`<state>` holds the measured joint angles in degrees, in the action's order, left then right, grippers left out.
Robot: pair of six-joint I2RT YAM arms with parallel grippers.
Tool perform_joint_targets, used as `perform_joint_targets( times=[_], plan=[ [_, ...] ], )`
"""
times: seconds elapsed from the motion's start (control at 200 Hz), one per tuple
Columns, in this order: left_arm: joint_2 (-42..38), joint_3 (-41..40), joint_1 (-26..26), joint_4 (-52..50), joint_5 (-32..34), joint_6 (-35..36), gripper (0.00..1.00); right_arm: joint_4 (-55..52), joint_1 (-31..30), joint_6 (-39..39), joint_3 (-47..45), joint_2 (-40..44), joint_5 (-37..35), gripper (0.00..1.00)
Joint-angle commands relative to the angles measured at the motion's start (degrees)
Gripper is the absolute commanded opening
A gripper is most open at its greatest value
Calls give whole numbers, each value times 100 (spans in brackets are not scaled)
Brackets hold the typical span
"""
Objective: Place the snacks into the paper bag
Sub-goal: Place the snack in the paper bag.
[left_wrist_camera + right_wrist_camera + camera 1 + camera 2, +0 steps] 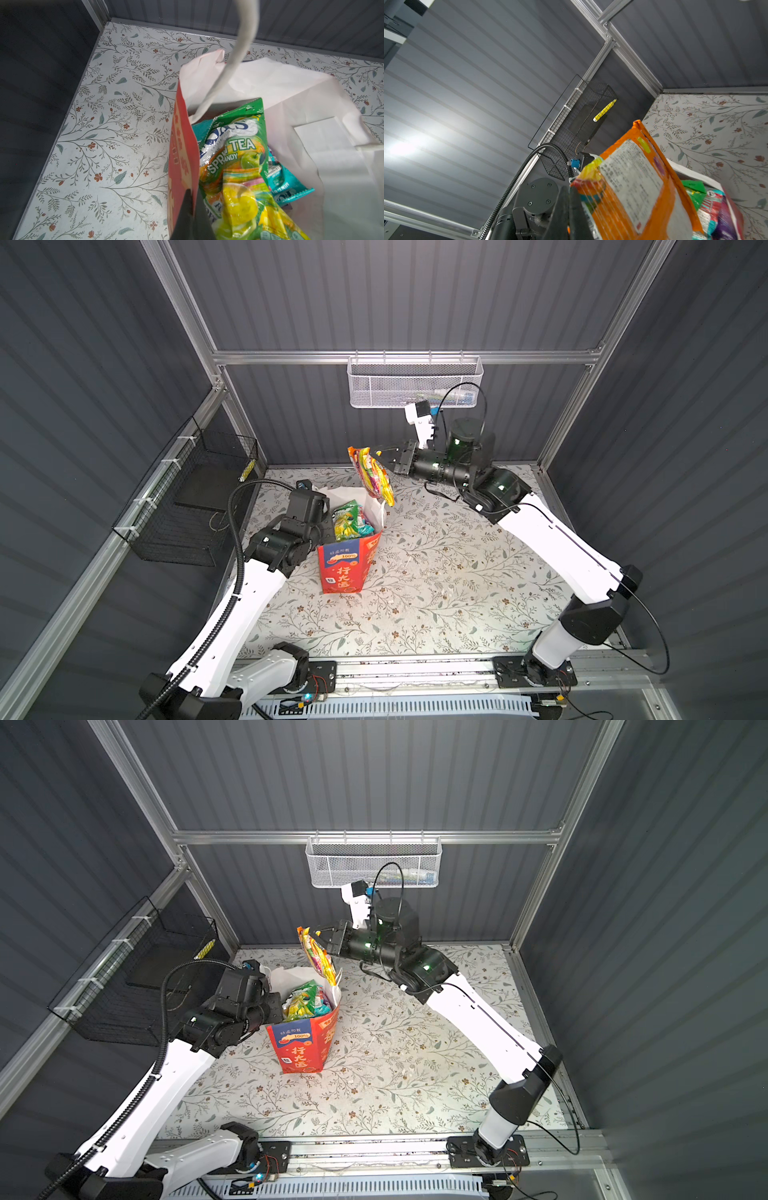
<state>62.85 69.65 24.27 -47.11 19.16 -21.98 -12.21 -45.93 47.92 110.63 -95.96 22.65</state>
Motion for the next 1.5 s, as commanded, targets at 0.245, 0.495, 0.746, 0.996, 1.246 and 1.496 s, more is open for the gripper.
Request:
perform_joint_targets(
  times=[0.245, 0.495, 0.746, 0.996, 1.246, 1.496],
  plan=[
    [-19, -25, -45, 150, -137, 97, 0, 369, -214, 70, -352, -145, 184, 0],
    [-18, -30, -70, 162, -162, 86, 0, 605, -232, 184, -981, -54, 179, 0],
    [-1, -30, -89, 159, -201, 85, 0, 546, -232, 227, -1064, -296, 222, 0],
    [-1, -29, -98, 166, -211, 80, 0, 76, -202, 40, -703, -870, 139, 0],
    [-16, -30, -98, 167, -226, 76, 0, -441, -179, -176, -490, -1435, -39, 0],
    [-22, -30, -104, 173, -237, 75, 0, -582, -290, -252, -685, -1661, -83, 0]
  ],
)
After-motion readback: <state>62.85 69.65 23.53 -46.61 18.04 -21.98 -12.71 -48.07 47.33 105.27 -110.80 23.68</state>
